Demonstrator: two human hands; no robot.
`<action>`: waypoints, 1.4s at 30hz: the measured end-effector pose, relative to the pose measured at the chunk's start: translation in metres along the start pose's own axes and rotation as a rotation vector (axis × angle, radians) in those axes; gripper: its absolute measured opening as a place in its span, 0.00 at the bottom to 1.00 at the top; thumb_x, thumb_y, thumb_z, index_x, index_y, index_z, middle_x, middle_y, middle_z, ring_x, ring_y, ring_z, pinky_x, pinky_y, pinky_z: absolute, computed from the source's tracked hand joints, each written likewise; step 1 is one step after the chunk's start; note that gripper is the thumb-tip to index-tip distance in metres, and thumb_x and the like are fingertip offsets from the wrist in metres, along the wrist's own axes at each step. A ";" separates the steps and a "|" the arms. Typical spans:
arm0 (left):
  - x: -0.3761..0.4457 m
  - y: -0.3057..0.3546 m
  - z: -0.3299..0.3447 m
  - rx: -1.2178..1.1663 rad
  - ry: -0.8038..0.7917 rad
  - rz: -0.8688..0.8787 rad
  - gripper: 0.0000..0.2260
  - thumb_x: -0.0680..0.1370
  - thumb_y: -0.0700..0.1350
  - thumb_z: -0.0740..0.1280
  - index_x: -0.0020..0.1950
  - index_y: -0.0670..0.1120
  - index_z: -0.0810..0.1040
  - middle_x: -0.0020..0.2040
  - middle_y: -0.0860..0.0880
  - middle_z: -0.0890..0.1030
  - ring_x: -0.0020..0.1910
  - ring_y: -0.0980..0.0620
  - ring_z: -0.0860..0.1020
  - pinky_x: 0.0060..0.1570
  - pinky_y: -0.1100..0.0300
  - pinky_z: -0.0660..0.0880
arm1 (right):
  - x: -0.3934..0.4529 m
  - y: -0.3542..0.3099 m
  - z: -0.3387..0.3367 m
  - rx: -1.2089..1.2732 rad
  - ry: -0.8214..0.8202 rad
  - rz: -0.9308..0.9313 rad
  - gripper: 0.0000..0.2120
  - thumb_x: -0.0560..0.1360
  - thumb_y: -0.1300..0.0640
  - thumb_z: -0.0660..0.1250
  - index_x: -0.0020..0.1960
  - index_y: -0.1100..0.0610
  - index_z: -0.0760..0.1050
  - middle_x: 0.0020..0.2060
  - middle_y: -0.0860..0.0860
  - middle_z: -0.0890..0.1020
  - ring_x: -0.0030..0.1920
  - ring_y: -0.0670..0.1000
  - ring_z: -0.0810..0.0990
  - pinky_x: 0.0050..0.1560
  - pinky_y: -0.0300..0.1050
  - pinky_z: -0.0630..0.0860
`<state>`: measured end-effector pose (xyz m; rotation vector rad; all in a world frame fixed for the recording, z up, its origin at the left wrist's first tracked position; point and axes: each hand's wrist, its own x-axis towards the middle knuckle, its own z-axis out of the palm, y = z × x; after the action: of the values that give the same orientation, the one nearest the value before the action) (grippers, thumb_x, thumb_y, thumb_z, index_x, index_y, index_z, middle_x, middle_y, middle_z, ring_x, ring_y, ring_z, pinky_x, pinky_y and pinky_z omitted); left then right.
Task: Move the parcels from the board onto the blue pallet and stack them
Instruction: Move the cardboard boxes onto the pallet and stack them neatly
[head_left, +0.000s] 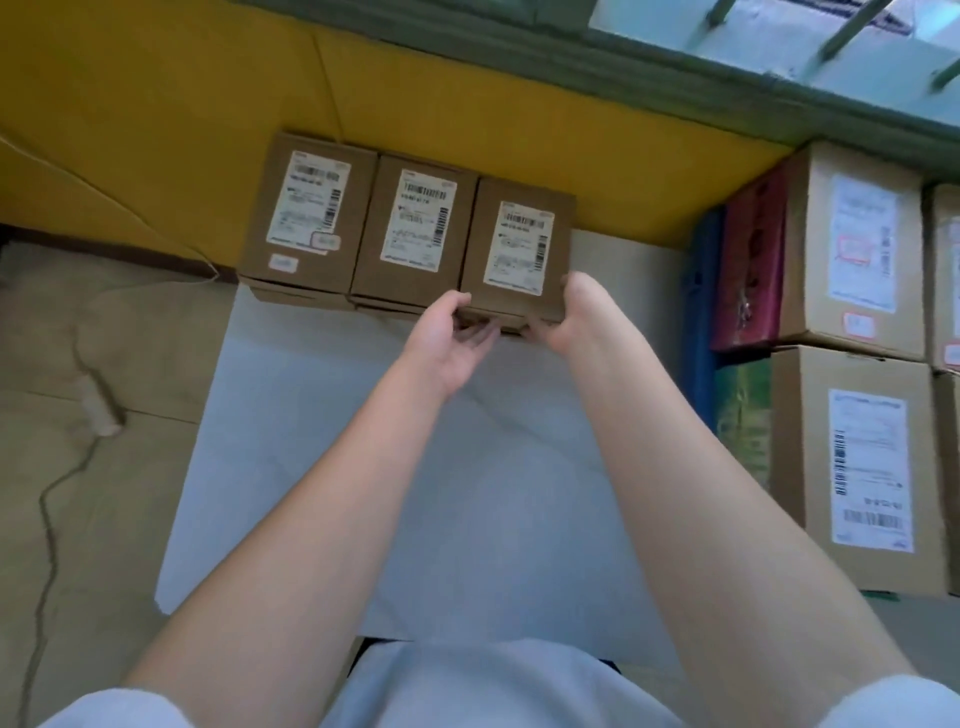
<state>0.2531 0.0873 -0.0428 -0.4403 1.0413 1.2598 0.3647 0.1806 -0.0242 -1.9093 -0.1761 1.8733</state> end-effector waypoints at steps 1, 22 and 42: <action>0.000 0.002 0.003 0.019 0.008 0.002 0.15 0.79 0.40 0.64 0.65 0.37 0.71 0.55 0.37 0.76 0.56 0.40 0.78 0.60 0.50 0.77 | -0.001 -0.002 0.000 -0.022 0.012 -0.007 0.12 0.81 0.55 0.59 0.58 0.56 0.77 0.53 0.57 0.82 0.52 0.59 0.79 0.52 0.51 0.81; -0.093 -0.089 0.147 0.655 -0.253 0.696 0.26 0.77 0.46 0.67 0.74 0.51 0.64 0.61 0.47 0.81 0.59 0.50 0.81 0.59 0.49 0.78 | -0.138 -0.042 -0.231 -0.250 -0.146 -0.785 0.12 0.83 0.55 0.57 0.62 0.48 0.77 0.44 0.46 0.82 0.42 0.47 0.79 0.40 0.37 0.80; -0.105 -0.229 0.247 1.092 0.071 0.842 0.17 0.78 0.44 0.67 0.67 0.48 0.74 0.54 0.53 0.82 0.51 0.58 0.79 0.45 0.62 0.78 | -0.096 -0.138 -0.377 -0.586 -0.062 -0.967 0.22 0.80 0.53 0.62 0.74 0.53 0.68 0.64 0.52 0.73 0.67 0.53 0.72 0.67 0.52 0.70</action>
<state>0.5648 0.1499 0.1088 0.8801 1.8743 1.1477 0.7562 0.1779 0.1077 -1.5828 -1.4987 1.2468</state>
